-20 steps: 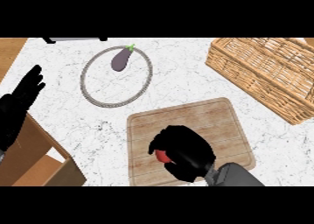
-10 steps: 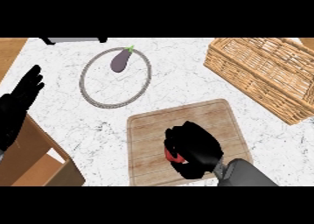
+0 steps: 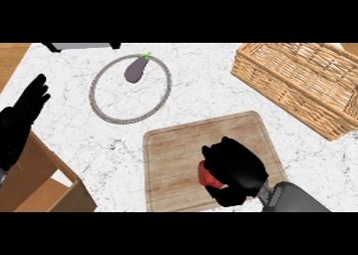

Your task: Pick the bell pepper from the cutting board and place it in the basket

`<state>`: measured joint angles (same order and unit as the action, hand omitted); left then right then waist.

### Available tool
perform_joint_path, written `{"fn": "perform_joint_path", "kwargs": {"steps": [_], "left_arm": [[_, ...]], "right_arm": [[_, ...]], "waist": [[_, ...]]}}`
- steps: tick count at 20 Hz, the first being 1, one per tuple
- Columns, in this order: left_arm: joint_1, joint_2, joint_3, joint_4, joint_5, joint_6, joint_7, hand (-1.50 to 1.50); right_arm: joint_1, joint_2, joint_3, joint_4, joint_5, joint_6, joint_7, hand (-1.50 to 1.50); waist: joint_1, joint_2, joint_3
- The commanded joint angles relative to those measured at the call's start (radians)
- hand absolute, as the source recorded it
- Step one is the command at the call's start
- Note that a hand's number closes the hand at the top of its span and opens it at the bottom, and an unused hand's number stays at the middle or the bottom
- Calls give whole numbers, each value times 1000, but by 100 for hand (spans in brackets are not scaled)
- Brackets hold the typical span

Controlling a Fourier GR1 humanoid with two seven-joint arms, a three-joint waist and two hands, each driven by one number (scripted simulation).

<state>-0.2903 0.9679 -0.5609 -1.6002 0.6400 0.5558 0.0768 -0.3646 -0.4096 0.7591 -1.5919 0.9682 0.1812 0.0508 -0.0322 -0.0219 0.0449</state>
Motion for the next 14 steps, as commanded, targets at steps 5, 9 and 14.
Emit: {"fn": "perform_joint_path", "kwargs": {"steps": [5,9,14], "left_arm": [[44,-80,-37,61,29,10,2,0],[43,-94,-51,47,31,44,2,0],[82,-64,-54,18,57,22,-16,0]], "right_arm": [[105,53,-156,-182,-268,58,11,150],[112,133,-247,-327,-441,114,79,150],[98,164,-384,-545,-601,165,236,150]], "waist": [[-19,26,-46],[-37,27,-47],[-32,15,-49]]}}
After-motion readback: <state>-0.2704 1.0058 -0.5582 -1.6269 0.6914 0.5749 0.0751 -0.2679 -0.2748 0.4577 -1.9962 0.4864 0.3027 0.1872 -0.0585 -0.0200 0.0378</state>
